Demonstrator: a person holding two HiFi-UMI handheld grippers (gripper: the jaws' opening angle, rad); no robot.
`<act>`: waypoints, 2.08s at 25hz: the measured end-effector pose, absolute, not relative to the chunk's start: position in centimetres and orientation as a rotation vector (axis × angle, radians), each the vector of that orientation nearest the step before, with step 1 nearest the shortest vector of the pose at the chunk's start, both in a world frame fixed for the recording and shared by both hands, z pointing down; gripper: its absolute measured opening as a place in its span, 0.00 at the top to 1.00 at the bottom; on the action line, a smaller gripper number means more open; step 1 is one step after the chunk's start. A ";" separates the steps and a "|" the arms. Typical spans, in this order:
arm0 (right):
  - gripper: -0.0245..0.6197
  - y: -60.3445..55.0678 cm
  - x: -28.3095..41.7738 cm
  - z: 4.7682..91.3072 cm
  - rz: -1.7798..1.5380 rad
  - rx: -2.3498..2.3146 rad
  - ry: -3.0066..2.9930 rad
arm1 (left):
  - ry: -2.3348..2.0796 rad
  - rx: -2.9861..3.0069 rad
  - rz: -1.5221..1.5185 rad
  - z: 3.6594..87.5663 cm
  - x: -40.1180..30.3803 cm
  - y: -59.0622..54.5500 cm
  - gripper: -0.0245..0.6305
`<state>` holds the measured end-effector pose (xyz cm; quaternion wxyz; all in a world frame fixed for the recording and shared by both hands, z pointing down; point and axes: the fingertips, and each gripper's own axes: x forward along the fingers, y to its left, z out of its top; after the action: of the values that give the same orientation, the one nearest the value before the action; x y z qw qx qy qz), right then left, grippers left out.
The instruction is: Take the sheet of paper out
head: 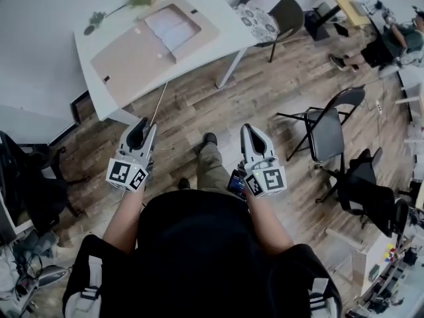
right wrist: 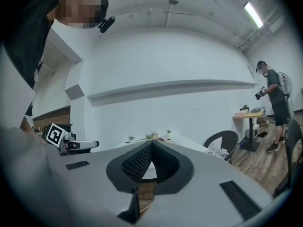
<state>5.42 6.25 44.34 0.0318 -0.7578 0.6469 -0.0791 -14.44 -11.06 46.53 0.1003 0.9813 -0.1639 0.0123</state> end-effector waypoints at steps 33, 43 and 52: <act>0.94 -21.8 28.6 46.0 -0.317 -1.917 2.406 | -0.889 2.700 0.034 46.1 5.6 -32.9 0.79; 0.94 -34.8 30.0 46.2 -0.332 -1.839 2.568 | -0.938 2.485 0.090 49.7 5.1 -42.7 0.77; 0.94 -43.2 30.7 47.2 -0.368 -1.847 2.613 | -0.619 2.118 0.250 57.9 6.5 -46.4 0.77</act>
<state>30.69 -43.22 47.19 -0.0399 -0.5730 0.8106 -0.1142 6.54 -46.36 57.95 0.4442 0.8545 -0.2497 0.1008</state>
